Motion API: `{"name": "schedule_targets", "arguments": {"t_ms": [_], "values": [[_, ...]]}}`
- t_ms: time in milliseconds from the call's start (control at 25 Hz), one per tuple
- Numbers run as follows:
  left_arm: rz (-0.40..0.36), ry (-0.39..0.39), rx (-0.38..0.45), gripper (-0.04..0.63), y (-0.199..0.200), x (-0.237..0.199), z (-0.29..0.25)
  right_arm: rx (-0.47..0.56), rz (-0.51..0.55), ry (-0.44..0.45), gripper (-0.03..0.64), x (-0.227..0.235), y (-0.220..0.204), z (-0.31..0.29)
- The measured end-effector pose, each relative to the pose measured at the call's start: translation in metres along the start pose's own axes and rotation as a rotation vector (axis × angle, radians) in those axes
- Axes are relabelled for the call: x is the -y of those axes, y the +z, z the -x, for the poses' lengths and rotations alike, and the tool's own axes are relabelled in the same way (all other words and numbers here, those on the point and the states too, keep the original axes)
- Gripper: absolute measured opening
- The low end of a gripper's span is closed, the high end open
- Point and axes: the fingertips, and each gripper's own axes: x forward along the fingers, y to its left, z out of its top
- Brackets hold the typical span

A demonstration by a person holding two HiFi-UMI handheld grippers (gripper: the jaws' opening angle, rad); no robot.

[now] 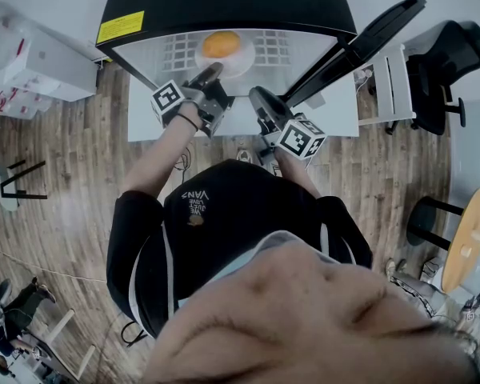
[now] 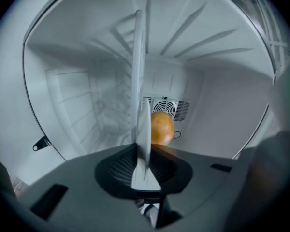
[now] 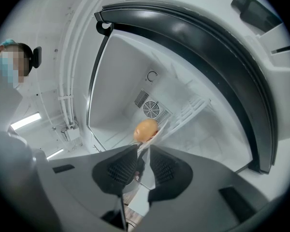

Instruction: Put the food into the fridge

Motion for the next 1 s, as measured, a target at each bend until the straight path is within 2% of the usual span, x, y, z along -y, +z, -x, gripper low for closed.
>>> {"name": "schedule_targets", "arguments": {"t_ms": [320,560,680,800,1000], "values": [[0.028,-0.050,0.005,0.103,-0.001,0.010,0.000,-0.016,0.007,0.005,0.071,-0.002,-0.003,-0.003],[0.059,-0.031,-0.014,0.160,-0.006,0.001,0.001,-0.021,0.006,0.013,0.071,-0.004,-0.003,-0.006],[0.073,-0.032,-0.019,0.164,-0.008,-0.003,0.002,-0.019,0.005,0.009,0.071,-0.002,-0.003,-0.006],[0.037,-0.047,-0.033,0.170,-0.012,-0.001,0.005,-0.016,0.003,0.005,0.071,-0.001,-0.002,-0.005],[-0.096,-0.053,-0.037,0.175,-0.016,0.002,0.015,-0.013,-0.001,0.003,0.071,0.000,-0.001,-0.005]]}}
